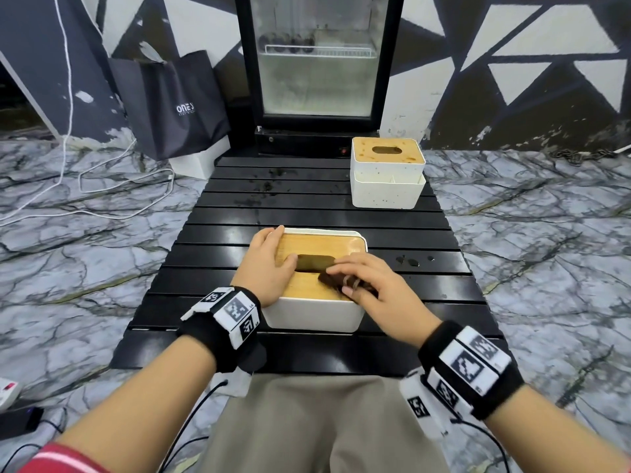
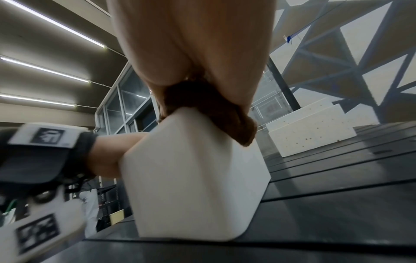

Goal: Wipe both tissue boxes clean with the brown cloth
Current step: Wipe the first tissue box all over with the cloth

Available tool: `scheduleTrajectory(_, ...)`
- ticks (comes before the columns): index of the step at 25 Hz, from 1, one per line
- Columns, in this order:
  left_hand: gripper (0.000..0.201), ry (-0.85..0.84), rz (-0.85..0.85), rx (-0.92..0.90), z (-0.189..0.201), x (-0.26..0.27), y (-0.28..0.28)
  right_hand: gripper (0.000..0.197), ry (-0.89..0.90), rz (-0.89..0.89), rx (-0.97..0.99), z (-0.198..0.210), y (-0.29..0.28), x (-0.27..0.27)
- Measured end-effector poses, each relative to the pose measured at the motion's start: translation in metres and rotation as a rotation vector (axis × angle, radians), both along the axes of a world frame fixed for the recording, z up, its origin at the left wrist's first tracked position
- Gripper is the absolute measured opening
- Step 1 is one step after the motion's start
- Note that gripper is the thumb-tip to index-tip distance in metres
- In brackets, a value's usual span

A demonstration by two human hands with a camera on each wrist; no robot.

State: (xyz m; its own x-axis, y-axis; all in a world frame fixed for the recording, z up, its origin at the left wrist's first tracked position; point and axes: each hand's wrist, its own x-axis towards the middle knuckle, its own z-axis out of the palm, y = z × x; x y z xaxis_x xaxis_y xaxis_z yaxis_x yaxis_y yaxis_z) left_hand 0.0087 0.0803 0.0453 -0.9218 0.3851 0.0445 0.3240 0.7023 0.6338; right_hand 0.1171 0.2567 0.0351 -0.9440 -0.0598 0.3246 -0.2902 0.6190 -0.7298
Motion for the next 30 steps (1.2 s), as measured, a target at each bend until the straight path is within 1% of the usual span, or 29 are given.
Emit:
scheduleTrajectory(2, 0.058, 0.002, -0.003, -0.002, 0.000, -0.001, -0.001, 0.031, -0.007, 0.030, 0.005, -0.001, -0.001, 0.007)
scheduleTrajectory(5, 0.058, 0.014, -0.018, -0.020, 0.001, -0.001, -0.002, 0.030, -0.014, 0.056, -0.023, 0.003, 0.005, -0.002)
scheduleTrajectory(7, 0.058, 0.020, -0.025, -0.029, 0.002, -0.001, -0.003, 0.028, -0.048, 0.030, -0.032, 0.006, 0.010, -0.017)
scheduleTrajectory(9, 0.058, 0.021, -0.029, -0.026, 0.002, -0.002, -0.003, 0.031, -0.123, -0.030, -0.017, 0.009, 0.016, -0.033)
scheduleTrajectory(10, 0.058, 0.022, -0.030, -0.020, 0.001, -0.002, -0.003, 0.031, -0.127, -0.046, -0.005, 0.010, 0.018, -0.040)
scheduleTrajectory(13, 0.059, 0.014, -0.019, -0.009, 0.002, -0.003, -0.004, 0.031, -0.067, -0.054, 0.008, 0.009, 0.021, -0.052)
scheduleTrajectory(18, 0.060, -0.041, -0.046, -0.004, 0.002, -0.001, -0.006, 0.033, -0.063, -0.116, 0.015, 0.006, 0.020, -0.046)
scheduleTrajectory(19, 0.057, -0.033, -0.040, 0.010, 0.003, 0.000, -0.009, 0.033, -0.065, -0.122, 0.010, 0.005, 0.019, -0.044)
scheduleTrajectory(21, 0.052, 0.083, -0.023, 0.038, 0.004, 0.005, -0.014, 0.033, -0.066, -0.165, -0.011, 0.004, 0.017, -0.043)
scheduleTrajectory(22, 0.054, 0.168, -0.060, 0.010, 0.005, 0.013, -0.015, 0.032, -0.062, -0.209, -0.020, 0.003, 0.015, -0.041)
scheduleTrajectory(24, 0.073, 0.282, -0.214, -0.142, 0.004, 0.030, -0.014, 0.032, -0.053, -0.315, -0.027, 0.002, 0.009, -0.038)
scheduleTrajectory(25, 0.084, 0.285, -0.288, -0.200, 0.001, 0.035, -0.014, 0.032, -0.051, -0.364, -0.016, 0.002, 0.006, -0.036)
scheduleTrajectory(26, 0.094, 0.250, -0.325, -0.230, -0.003, 0.036, -0.014, 0.032, -0.058, -0.400, 0.002, 0.003, 0.004, -0.032)
scheduleTrajectory(27, 0.098, 0.201, -0.330, -0.233, -0.005, 0.032, -0.014, 0.031, -0.071, -0.419, 0.024, 0.004, 0.003, -0.029)
scheduleTrajectory(28, 0.093, 0.160, -0.322, -0.219, -0.005, 0.026, -0.015, 0.031, -0.093, -0.421, 0.045, 0.005, 0.003, -0.024)
scheduleTrajectory(30, 0.063, 0.093, -0.303, -0.238, -0.002, 0.014, -0.018, 0.031, -0.141, -0.384, 0.058, 0.010, 0.008, -0.013)
